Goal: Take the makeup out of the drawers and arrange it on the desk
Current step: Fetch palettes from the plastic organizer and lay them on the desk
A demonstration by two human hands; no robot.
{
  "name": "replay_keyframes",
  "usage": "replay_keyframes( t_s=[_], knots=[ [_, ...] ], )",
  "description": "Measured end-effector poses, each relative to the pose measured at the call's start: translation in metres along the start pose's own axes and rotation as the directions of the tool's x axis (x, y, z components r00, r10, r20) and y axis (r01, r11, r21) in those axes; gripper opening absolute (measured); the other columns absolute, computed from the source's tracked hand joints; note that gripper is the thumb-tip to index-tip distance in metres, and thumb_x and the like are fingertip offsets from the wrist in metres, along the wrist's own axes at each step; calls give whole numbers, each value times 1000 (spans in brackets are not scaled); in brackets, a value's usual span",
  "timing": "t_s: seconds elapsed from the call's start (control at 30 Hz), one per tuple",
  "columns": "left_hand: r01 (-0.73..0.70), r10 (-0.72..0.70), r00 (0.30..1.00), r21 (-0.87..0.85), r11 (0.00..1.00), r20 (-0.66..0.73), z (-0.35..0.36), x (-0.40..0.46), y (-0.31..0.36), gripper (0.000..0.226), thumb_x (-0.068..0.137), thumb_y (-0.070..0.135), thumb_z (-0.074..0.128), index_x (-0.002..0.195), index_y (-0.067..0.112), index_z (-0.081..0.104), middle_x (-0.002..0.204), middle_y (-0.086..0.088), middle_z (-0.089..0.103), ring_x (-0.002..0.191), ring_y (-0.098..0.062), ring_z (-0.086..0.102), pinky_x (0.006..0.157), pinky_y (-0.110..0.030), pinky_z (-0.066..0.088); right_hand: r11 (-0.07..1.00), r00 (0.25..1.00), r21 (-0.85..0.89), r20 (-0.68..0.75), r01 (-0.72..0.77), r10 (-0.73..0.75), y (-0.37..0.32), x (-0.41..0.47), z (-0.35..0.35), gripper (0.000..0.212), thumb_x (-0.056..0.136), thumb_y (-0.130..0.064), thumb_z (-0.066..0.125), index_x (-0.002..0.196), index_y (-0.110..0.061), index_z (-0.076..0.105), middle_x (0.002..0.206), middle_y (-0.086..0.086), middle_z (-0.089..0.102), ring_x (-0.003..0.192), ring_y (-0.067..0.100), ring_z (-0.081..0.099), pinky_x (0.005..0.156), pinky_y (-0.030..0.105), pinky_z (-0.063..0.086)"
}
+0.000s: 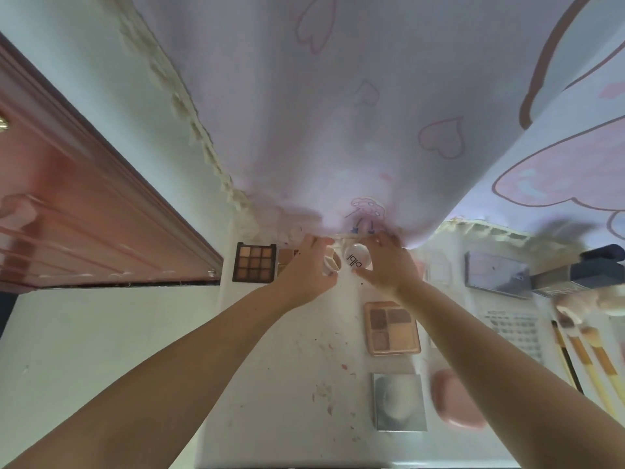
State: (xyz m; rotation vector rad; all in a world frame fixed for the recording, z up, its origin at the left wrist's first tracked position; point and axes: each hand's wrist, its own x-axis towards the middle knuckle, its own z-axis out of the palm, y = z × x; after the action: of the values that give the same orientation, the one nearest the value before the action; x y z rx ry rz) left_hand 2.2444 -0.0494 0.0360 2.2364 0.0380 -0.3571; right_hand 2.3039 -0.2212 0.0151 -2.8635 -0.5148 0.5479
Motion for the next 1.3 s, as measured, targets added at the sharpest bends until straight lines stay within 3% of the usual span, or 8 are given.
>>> replay_keyframes(
  t_s=[0.27,0.43,0.63,0.77,0.87,0.97,1.07,1.3],
  knots=[
    [-146,212,977,743,654,6,12,34,-6,50,73,27,70,117,9,53,110,-7,59,104,-31,53,87,-43,37,991,994,88,37,99,-103,12,8,-9,63,85,-36,62,140,-17,38,144,7,38,134,27,34,107,37,32],
    [-90,134,991,818,568,16,13,37,-7,75,85,34,54,147,22,14,130,-3,46,120,-28,38,95,-41,30,986,998,158,34,45,-51,44,-14,-42,29,93,-18,51,121,-12,55,127,8,56,114,26,55,95,34,42],
    [-118,314,945,808,577,-87,24,25,1,74,60,43,77,124,15,54,101,-5,57,96,-28,55,76,-36,45,941,989,-310,106,135,-107,57,-41,-26,50,87,-46,55,126,-16,45,137,5,41,125,25,42,103,37,30],
    [-216,399,900,618,756,-174,47,4,1,40,70,28,73,104,11,61,96,-7,61,93,-30,58,75,-39,47,948,990,-284,30,142,-139,59,-38,-17,44,86,-42,56,119,-15,49,128,6,48,117,27,48,98,37,34],
    [-14,15,999,37,999,-40,45,-12,23,28,96,27,49,116,10,58,107,-9,64,97,-24,58,84,-33,44,979,979,-2,-8,203,-203,45,-45,-28,42,80,-50,57,108,-18,55,114,2,55,106,24,53,90,36,41],
    [449,-262,893,-689,569,366,31,-24,47,42,98,42,42,116,7,57,108,-15,68,97,-25,65,87,-31,50,880,945,351,-43,319,-326,14,-59,-44,36,77,-37,66,106,-18,56,106,-4,58,102,13,51,88,26,42],
    [511,-179,855,-850,127,487,15,-41,41,44,91,42,52,114,6,61,93,-10,71,83,-18,70,85,-32,56,813,927,458,-78,360,-367,-14,-70,-50,35,79,-17,70,111,-15,57,106,-5,58,103,8,50,89,18,40],
    [473,-229,849,-878,-71,476,-10,-73,4,52,86,38,59,123,2,57,105,-19,64,87,-26,66,84,-38,57,752,931,611,66,247,-360,-59,-64,-51,30,80,-16,72,107,-19,59,104,-11,60,99,-4,57,83,10,47]
  ],
)
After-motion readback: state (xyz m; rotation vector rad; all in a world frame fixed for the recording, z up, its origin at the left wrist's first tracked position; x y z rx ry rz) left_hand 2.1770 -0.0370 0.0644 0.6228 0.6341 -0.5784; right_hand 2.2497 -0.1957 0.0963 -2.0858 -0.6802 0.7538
